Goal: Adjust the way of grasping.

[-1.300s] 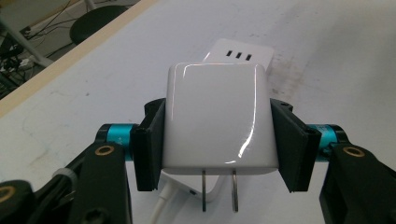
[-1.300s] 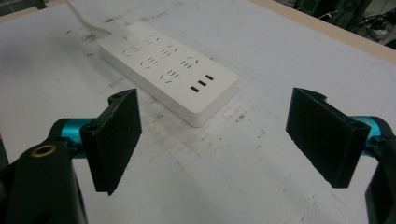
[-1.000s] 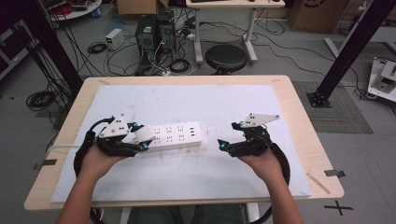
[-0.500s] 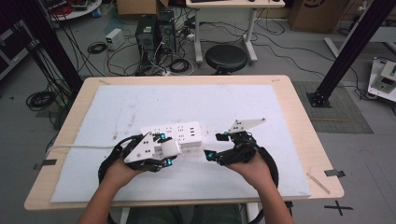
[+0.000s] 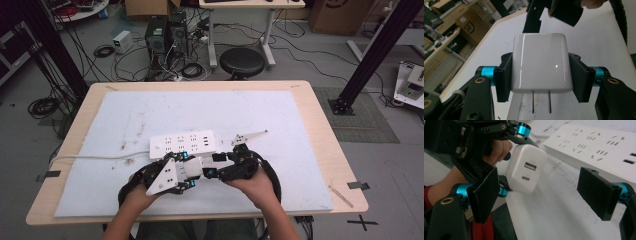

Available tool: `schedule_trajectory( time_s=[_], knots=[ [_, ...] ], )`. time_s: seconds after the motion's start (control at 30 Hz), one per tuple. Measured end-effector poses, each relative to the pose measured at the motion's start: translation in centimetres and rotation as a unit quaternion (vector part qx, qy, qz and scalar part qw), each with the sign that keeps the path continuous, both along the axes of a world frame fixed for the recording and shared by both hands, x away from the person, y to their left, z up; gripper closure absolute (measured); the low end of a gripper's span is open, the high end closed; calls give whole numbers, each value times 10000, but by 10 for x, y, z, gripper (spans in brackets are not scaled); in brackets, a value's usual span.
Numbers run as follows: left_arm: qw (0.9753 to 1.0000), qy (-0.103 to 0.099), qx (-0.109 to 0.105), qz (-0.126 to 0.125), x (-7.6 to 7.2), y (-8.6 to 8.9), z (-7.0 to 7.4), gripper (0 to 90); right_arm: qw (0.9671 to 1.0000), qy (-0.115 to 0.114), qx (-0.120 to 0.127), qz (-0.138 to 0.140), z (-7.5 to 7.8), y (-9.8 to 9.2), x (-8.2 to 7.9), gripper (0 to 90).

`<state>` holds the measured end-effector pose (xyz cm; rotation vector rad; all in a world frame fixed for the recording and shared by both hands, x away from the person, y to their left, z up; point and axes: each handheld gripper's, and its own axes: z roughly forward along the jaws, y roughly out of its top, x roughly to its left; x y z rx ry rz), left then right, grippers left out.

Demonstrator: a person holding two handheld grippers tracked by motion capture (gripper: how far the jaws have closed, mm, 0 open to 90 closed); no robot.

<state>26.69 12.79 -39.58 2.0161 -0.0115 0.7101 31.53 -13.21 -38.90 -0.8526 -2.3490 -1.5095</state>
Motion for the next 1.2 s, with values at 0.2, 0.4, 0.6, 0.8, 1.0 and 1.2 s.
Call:
schedule_trajectory(
  time_s=[0.2,0.4,0.6,0.8,1.0,1.2],
  knots=[
    [9992,-379,92,17,-9,-9,-7,426,9994,209,238,166,-8,10,1,239],
    [9988,-478,88,4,-12,-14,-9,425,9979,364,430,309,-18,15,1,315],
    [9988,-496,32,13,-13,-16,-9,426,9967,272,663,386,-20,15,0,502],
    [9983,-583,56,26,-13,-18,-8,425,9952,343,836,369,-23,12,1,571],
    [9978,-624,201,112,-12,-22,-10,417,9942,540,853,368,-25,10,4,625],
    [9986,-473,-14,237,-12,-20,-5,288,9959,412,761,246,-23,5,4,633]
  ],
)
